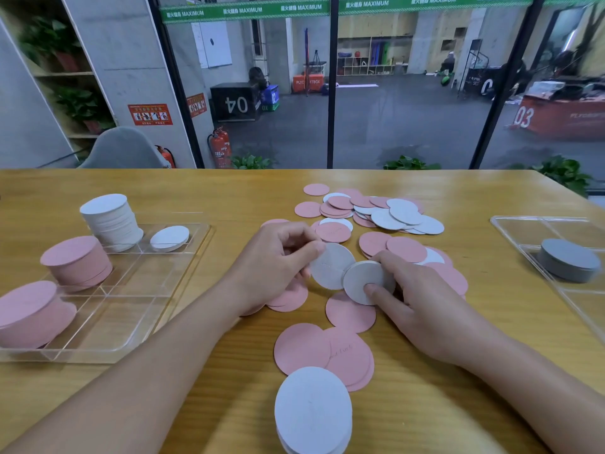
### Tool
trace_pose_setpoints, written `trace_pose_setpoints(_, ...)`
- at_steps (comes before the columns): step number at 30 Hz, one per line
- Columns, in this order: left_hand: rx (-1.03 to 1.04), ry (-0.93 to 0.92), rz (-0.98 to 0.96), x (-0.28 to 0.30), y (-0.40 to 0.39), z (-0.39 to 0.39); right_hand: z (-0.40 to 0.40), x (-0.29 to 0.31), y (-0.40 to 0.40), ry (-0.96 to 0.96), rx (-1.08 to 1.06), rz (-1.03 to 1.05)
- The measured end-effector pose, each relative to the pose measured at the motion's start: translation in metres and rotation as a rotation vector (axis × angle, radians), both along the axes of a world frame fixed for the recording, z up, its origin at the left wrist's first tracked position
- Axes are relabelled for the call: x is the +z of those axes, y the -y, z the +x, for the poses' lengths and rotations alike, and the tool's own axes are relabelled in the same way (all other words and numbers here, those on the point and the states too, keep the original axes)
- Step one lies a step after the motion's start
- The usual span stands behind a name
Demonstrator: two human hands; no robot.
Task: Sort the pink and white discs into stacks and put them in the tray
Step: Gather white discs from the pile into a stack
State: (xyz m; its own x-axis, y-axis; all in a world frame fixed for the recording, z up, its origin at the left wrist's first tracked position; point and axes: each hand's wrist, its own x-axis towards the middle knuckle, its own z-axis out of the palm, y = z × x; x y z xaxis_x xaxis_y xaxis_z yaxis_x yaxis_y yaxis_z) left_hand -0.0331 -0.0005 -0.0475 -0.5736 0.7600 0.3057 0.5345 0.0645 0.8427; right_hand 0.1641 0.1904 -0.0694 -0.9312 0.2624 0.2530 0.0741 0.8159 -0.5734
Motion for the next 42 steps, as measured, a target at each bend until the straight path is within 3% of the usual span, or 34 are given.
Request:
trace_pose_setpoints(8,-0.231,0.022,-0.020,-0.009,-0.011,0.023,0.000,-0.001,0.003,-0.017,0.044,0.014)
trace_pose_setpoints(13,-0.002,-0.186,-0.021,-0.012,-0.018,0.011,-0.002,-0.003,-0.001,-0.021,0.049,-0.007)
trace_pose_setpoints(17,0.051,-0.366,-0.197,-0.018,-0.039,-0.012,-0.003,-0.004,-0.001,-0.012,0.057,-0.009)
trace_pose_setpoints(22,0.015,-0.577,-0.557,-0.020,-0.067,-0.027,-0.002,-0.003,-0.003,-0.020,0.072,-0.028)
trace_pose_setpoints(25,-0.042,-0.572,-0.593,-0.018,-0.067,-0.028,-0.001,-0.003,-0.005,-0.032,0.084,-0.035)
trace_pose_setpoints(33,-0.026,-0.430,-0.442,-0.016,-0.015,-0.010,-0.001,-0.003,-0.004,-0.031,0.088,-0.027)
trace_pose_setpoints(42,0.259,-0.300,-0.315,-0.009,-0.005,-0.001,-0.002,-0.003,-0.005,-0.013,0.085,-0.022)
